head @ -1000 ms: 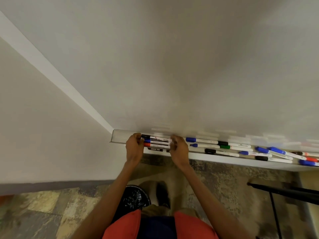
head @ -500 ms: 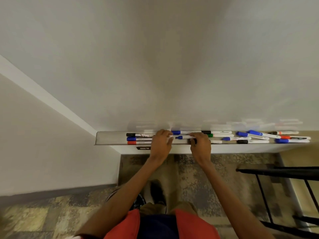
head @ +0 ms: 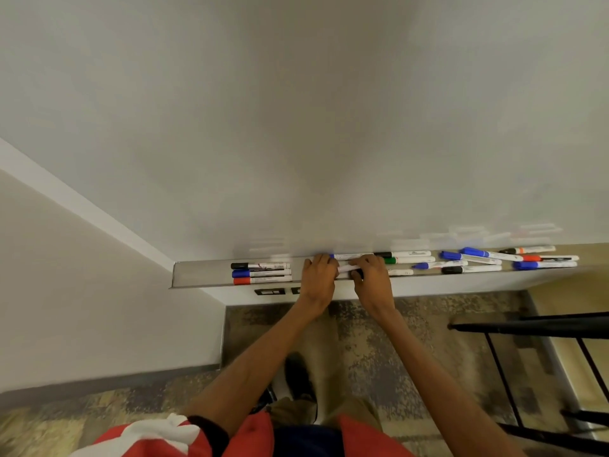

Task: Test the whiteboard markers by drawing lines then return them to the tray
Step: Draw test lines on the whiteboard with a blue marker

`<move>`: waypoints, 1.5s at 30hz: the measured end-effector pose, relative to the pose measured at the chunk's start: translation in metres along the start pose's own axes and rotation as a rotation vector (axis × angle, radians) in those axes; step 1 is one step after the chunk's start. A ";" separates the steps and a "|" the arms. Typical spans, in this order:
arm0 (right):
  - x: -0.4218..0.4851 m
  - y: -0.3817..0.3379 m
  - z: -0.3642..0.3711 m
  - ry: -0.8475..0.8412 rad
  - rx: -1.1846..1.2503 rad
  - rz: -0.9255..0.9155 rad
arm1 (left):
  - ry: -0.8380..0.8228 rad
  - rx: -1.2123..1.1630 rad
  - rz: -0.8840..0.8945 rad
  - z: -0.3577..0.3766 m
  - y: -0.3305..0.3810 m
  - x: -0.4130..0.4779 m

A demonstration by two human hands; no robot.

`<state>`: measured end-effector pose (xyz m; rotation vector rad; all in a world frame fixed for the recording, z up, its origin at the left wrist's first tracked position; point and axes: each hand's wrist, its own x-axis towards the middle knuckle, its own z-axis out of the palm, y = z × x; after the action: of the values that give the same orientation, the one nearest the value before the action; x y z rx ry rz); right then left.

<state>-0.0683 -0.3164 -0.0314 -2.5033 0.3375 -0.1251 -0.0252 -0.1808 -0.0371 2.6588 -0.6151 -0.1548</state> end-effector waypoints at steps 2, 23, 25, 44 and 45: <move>0.002 0.002 -0.005 0.015 -0.014 -0.005 | 0.027 -0.004 -0.006 -0.001 0.002 -0.003; -0.038 0.018 -0.148 -0.065 0.987 0.256 | 0.349 -0.345 0.217 -0.039 0.149 -0.038; -0.043 0.019 -0.162 -0.021 1.024 0.238 | 0.397 -0.379 0.224 -0.044 0.167 -0.044; -0.036 -0.062 -0.336 0.346 0.972 -0.336 | 0.866 -0.221 0.303 -0.206 0.232 -0.018; -0.033 -0.069 -0.348 0.365 0.975 -0.366 | 0.893 -0.212 0.312 -0.222 0.236 -0.013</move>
<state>-0.1431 -0.4467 0.2914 -1.5322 -0.0570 -0.7122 -0.0879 -0.2887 0.2625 2.0759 -0.6267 0.9395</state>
